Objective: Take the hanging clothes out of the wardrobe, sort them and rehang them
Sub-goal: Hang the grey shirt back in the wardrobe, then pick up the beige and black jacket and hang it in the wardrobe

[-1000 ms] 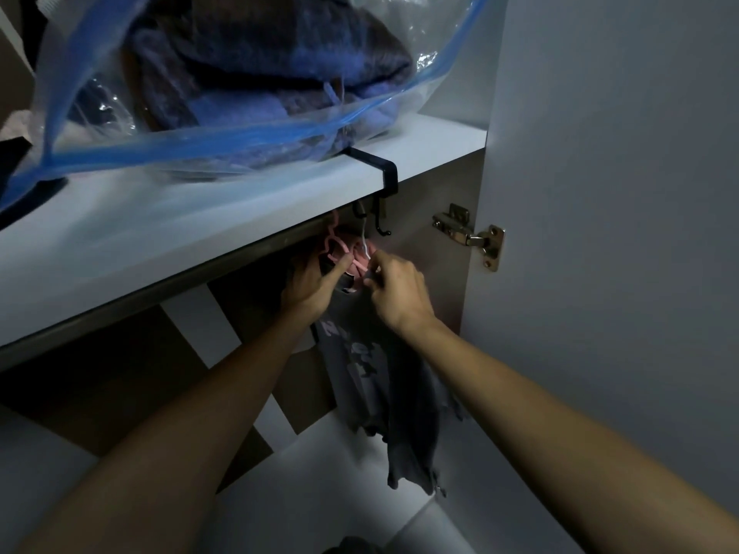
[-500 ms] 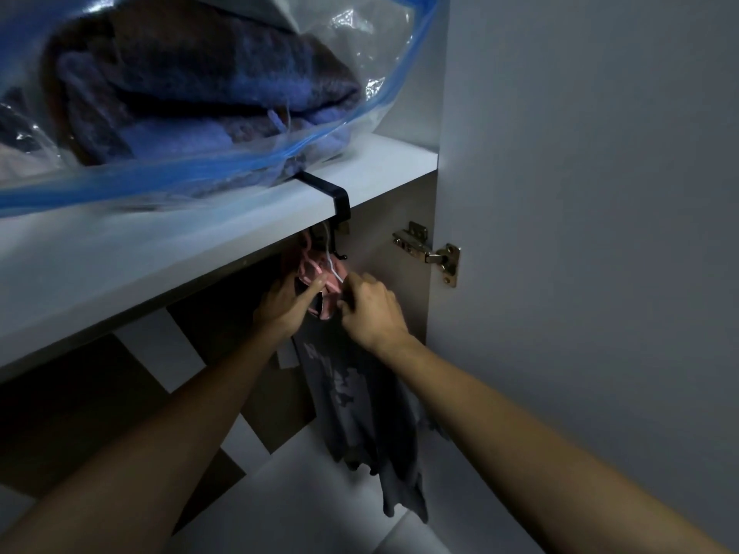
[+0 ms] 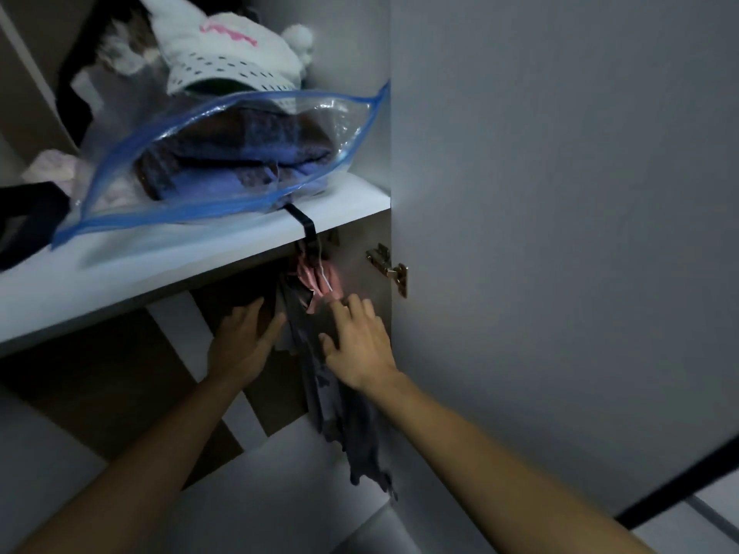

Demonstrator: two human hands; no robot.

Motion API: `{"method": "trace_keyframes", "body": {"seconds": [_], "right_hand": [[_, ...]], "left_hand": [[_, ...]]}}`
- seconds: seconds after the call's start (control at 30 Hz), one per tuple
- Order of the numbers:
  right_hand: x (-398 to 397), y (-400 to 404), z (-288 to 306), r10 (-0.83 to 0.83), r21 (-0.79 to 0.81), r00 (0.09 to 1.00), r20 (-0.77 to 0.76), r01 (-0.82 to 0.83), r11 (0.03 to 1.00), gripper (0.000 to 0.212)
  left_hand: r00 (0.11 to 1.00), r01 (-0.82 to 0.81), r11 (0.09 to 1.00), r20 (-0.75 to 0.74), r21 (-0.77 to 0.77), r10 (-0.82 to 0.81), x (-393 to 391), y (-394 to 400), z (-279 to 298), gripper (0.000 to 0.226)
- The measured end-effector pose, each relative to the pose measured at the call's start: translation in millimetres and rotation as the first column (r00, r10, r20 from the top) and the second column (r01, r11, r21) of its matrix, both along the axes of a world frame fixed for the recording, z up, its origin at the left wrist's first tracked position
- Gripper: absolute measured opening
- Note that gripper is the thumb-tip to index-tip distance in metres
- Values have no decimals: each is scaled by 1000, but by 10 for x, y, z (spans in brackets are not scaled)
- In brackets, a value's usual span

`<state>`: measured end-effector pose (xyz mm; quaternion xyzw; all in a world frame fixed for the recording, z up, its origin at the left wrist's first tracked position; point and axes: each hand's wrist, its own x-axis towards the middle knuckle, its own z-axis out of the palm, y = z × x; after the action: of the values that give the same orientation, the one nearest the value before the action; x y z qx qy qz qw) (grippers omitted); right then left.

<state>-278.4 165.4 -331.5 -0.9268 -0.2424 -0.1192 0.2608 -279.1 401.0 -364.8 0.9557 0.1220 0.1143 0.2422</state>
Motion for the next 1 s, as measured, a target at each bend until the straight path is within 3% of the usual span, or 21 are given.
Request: {"method": "trace_keyframes", "body": {"seconds": [0.13, 0.33, 0.63, 0.83, 1.0], "right_hand": [[-489, -217, 32, 118, 26, 993, -13, -118, 993, 49], [-1291, -399, 57, 320, 52, 947, 10, -320, 946, 49], [-2196, 143, 195, 541, 58, 841, -17, -539, 840, 50], [-2914, 650, 192, 725, 62, 689, -12, -723, 688, 50], [-3632, 823, 187, 876, 34, 481, 33, -877, 480, 47]], "left_hand": [[996, -82, 995, 35, 60, 80, -911, -214, 144, 89], [977, -208, 957, 95, 202, 192, -2325, -702, 324, 73], [897, -442, 833, 141, 332, 420, -4062, -571, 609, 74], [777, -618, 705, 138, 347, 614, -5180, -644, 660, 72], [608, -770, 532, 151, 353, 779, -6021, -1085, 709, 70]]}}
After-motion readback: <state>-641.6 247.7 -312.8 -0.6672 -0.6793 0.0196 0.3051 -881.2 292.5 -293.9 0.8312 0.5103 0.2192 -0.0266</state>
